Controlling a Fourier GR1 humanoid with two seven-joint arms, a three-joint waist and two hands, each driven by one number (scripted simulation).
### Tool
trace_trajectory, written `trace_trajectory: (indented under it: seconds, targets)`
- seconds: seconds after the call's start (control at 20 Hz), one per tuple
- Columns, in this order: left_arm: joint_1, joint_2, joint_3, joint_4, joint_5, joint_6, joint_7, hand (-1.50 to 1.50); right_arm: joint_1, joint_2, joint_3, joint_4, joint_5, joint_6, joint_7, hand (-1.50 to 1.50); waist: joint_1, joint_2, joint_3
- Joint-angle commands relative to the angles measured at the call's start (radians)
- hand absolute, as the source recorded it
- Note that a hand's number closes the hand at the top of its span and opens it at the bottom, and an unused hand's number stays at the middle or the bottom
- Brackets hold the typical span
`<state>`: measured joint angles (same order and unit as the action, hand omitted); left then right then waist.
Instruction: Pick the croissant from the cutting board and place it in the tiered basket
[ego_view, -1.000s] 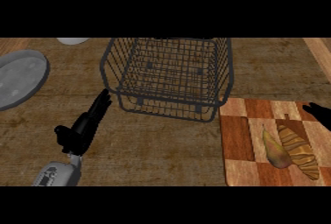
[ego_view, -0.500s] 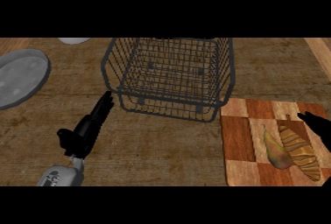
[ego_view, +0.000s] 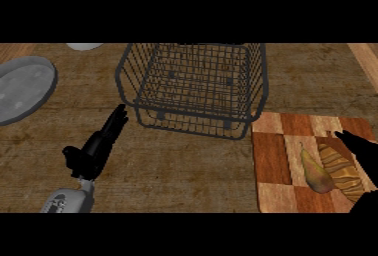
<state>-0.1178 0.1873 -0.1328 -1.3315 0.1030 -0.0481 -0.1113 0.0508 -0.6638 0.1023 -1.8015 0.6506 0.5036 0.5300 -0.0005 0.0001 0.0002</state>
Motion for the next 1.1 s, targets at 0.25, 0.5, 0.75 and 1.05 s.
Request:
trace_trajectory:
  seconds: [0.25,0.5,0.75,1.05]
  targets:
    - [0.041,-0.059,-0.008,-0.045,-0.065,0.004,0.005,0.0,0.018,0.073,-0.076,0.1,0.097,0.012,-0.125,-1.5,0.0,0.0,0.0]
    - [0.023,-0.032,0.038,-0.115,-0.046,-0.018,0.078,0.0,-0.048,0.079,-0.095,0.255,0.155,-0.017,-0.229,-1.5,0.003,0.0,0.0]
    - [-0.024,-0.038,0.069,-0.086,-0.04,-0.04,0.121,0.0,0.058,0.157,-0.068,0.166,0.208,-0.051,-0.226,-1.5,-0.002,-0.001,0.0]
    - [0.042,-0.028,0.075,-0.013,-0.048,-0.088,-0.024,0.0,-0.031,0.215,-0.073,0.279,0.209,-0.204,-0.379,1.5,0.001,0.0,0.0]
